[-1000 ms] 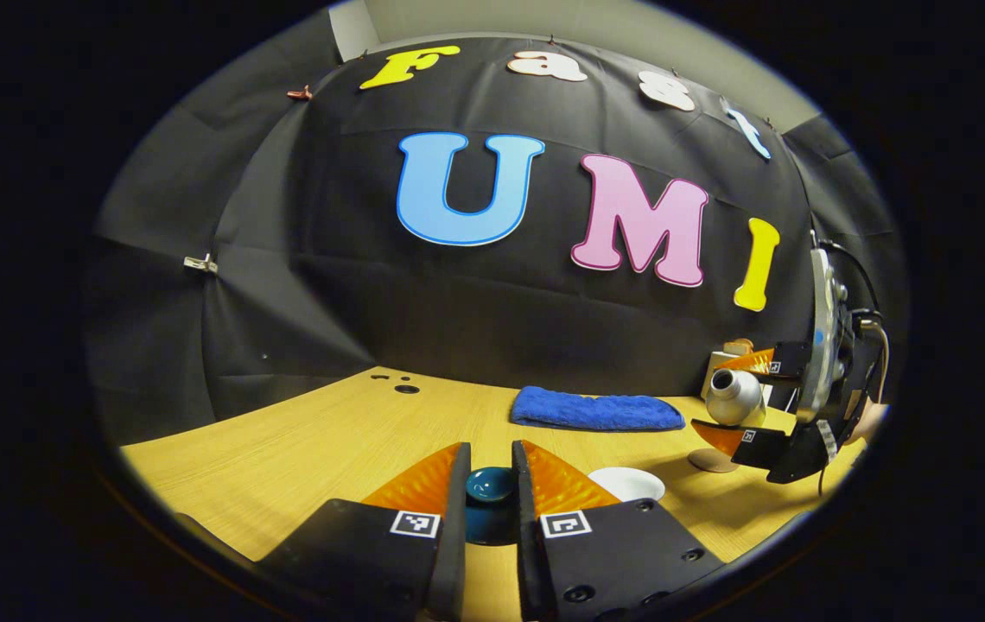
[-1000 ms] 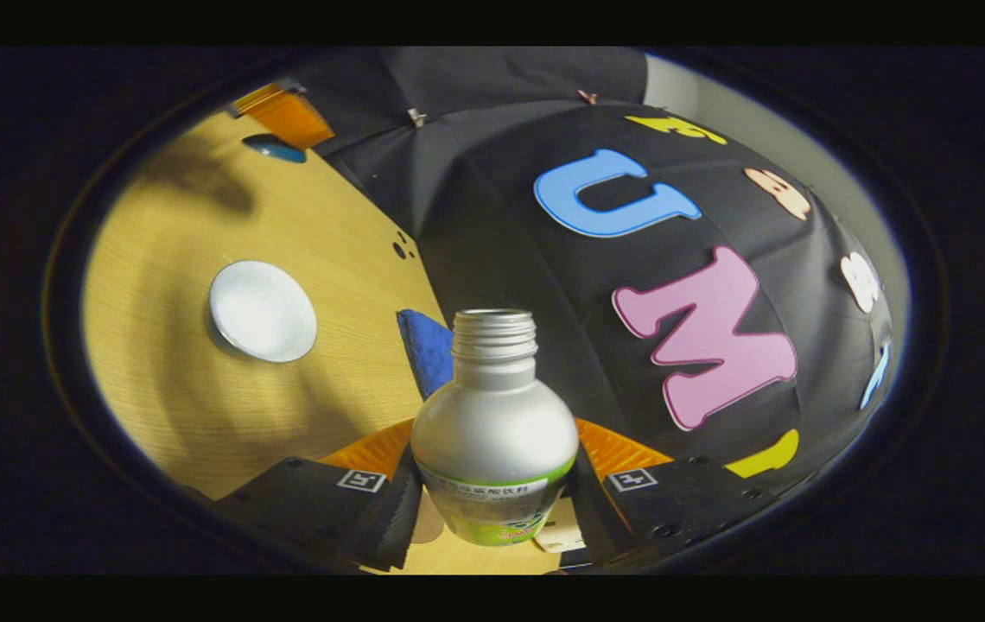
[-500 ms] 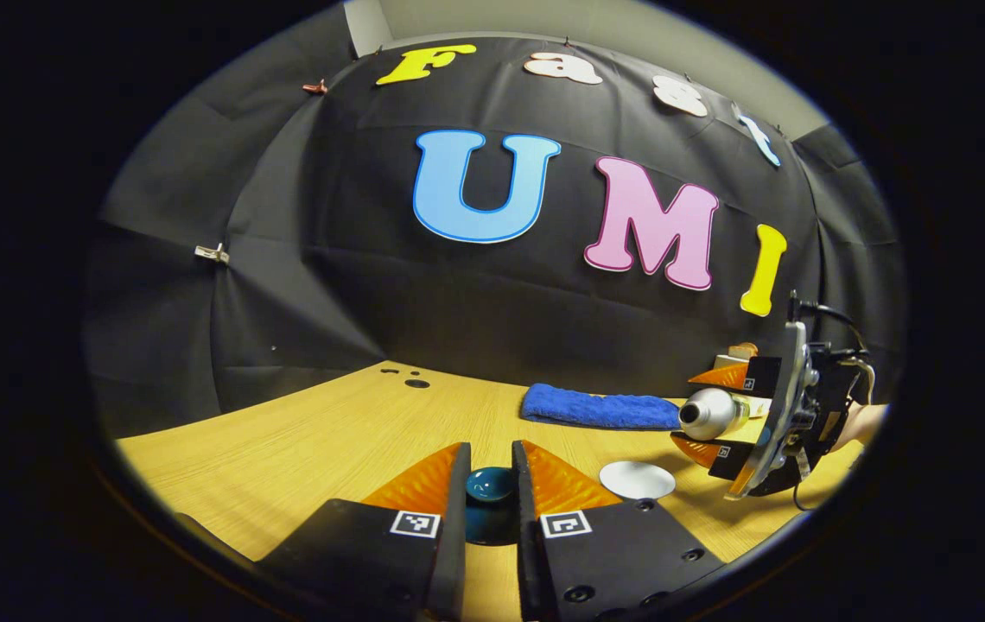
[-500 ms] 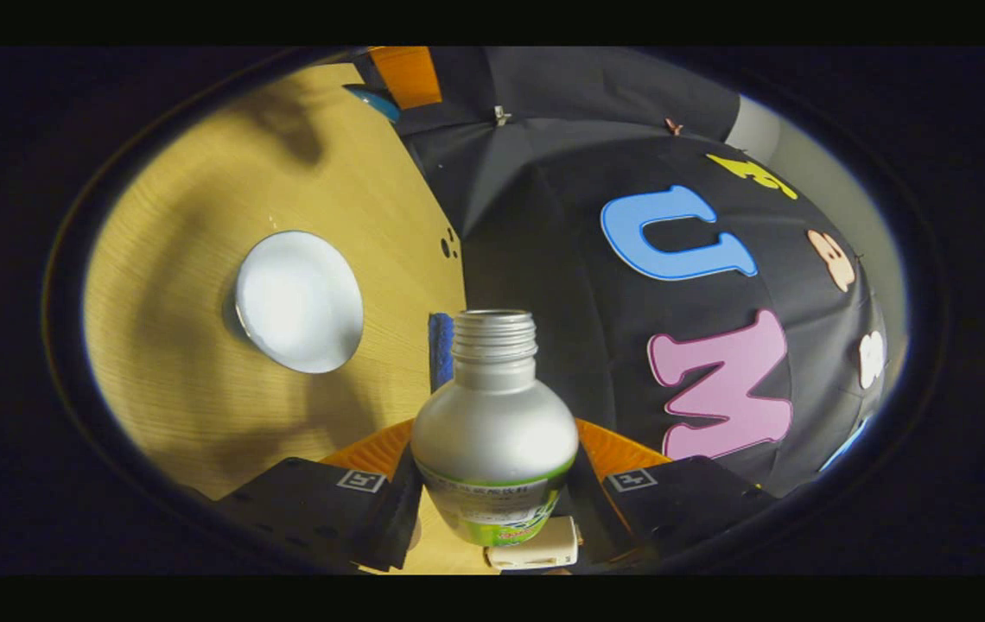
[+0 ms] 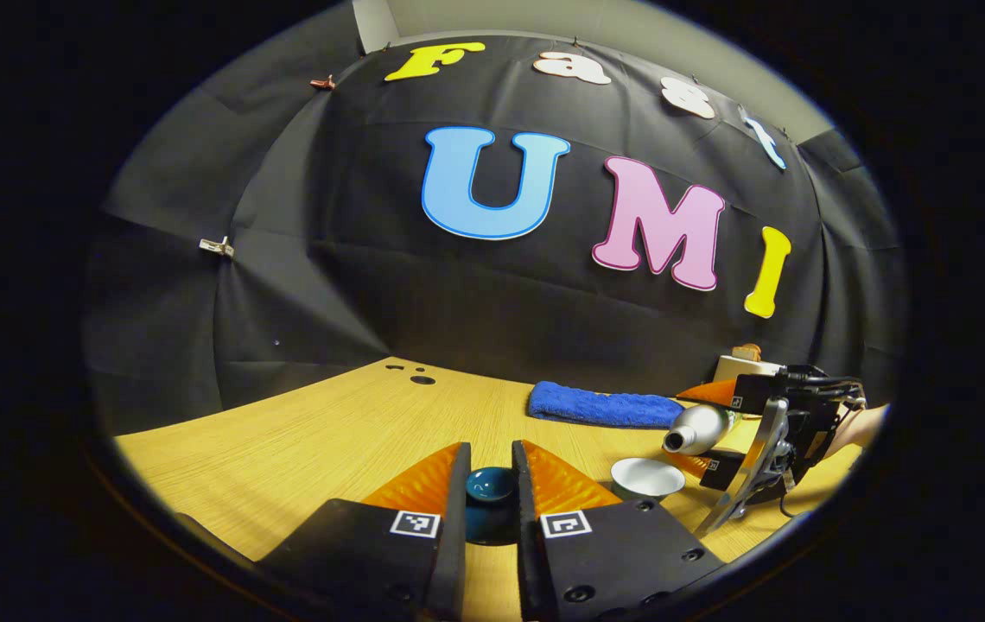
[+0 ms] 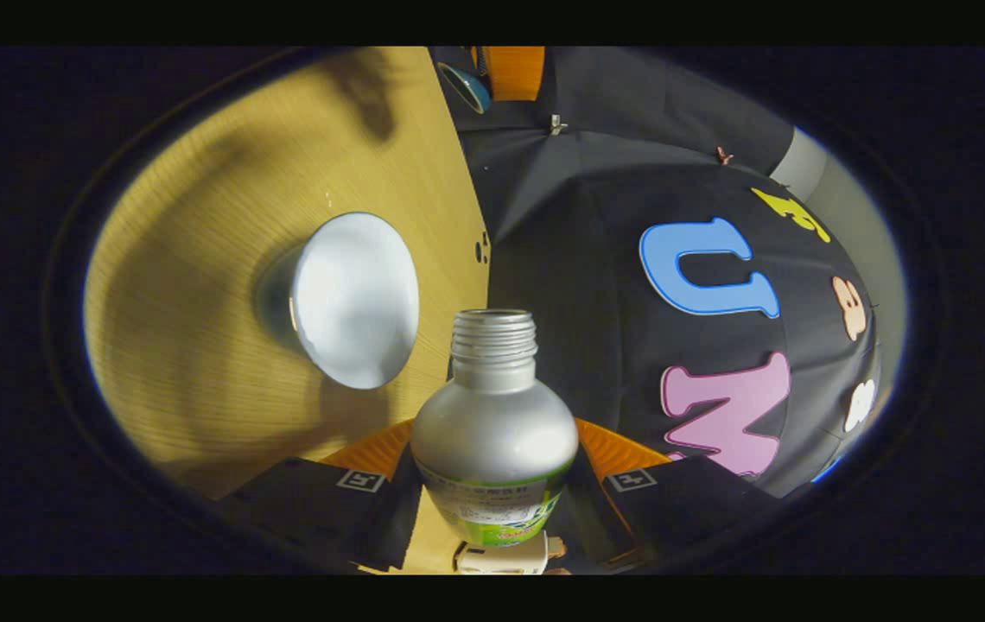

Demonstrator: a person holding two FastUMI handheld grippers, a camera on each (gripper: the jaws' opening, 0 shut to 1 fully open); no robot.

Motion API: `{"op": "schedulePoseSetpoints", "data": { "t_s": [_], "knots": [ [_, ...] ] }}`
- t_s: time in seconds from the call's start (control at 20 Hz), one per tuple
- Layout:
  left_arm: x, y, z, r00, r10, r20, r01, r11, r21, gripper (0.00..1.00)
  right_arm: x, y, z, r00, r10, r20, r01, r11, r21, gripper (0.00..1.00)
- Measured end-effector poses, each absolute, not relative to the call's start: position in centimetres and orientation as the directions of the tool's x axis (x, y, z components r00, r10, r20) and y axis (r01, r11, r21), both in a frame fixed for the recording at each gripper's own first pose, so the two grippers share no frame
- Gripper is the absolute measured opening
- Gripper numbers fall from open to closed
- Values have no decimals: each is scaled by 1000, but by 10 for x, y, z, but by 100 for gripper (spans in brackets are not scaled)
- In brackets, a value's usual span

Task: Open the teacup lid with one hand, grasp the water bottle and pour water into the teacup with the other hand; after pouring, place the water bottle on the coaster and then close the teacup lid.

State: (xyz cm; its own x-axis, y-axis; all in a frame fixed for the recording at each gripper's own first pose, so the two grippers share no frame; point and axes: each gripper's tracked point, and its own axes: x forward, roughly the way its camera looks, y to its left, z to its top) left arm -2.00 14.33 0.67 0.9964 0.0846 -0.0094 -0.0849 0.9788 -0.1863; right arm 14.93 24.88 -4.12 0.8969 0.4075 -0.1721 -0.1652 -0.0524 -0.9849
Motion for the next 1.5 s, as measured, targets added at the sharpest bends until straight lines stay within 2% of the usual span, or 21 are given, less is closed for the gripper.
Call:
{"op": "schedulePoseSetpoints", "data": {
  "t_s": [0.25, 0.5, 0.65, 0.8, 0.9, 0.95, 1.0, 1.15, 1.2, 1.3, 1.35, 1.4, 1.5],
  "knots": [
    [-17, 144, 3, 997, 72, -18, -74, 980, -186, 28, 152, 255, -40, 889, 432, -153, -92, -160, -983, 77],
    [-13, 143, 1, 998, 57, -28, -62, 982, -180, 28, 156, 252, -39, 890, 432, -146, -64, -200, -978, 74],
    [-13, 144, 2, 998, 59, -27, -63, 982, -177, 28, 157, 254, -41, 886, 442, -139, -39, -228, -973, 81],
    [-11, 141, 2, 998, 53, -30, -58, 982, -180, 28, 158, 256, -36, 887, 446, -120, -1, -258, -966, 77],
    [-11, 139, 1, 998, 47, -34, -52, 982, -181, 28, 158, 256, -32, 885, 453, -107, 24, -274, -961, 77],
    [-11, 139, 0, 998, 47, -36, -52, 982, -181, 28, 160, 257, -29, 884, 455, -105, 30, -280, -959, 81],
    [-12, 139, 2, 998, 46, -36, -52, 982, -182, 28, 160, 256, -27, 884, 456, -103, 38, -288, -957, 77],
    [-12, 137, 2, 999, 43, -33, -48, 983, -179, 28, 160, 254, -24, 883, 458, -101, 47, -300, -953, 77],
    [-13, 137, 4, 999, 44, -32, -49, 983, -177, 28, 160, 255, -25, 883, 459, -101, 50, -305, -951, 80],
    [-14, 138, 4, 998, 46, -30, -50, 984, -172, 28, 160, 257, -22, 881, 465, -91, 72, -321, -944, 77],
    [-14, 138, 5, 998, 46, -30, -50, 984, -171, 28, 159, 258, -19, 879, 470, -84, 87, -331, -940, 80],
    [-15, 138, 5, 999, 46, -29, -50, 984, -171, 28, 159, 257, -18, 879, 470, -83, 91, -335, -938, 77],
    [-15, 136, 4, 999, 44, -31, -49, 984, -173, 28, 160, 256, -16, 878, 471, -83, 91, -335, -938, 77]
  ]
}}
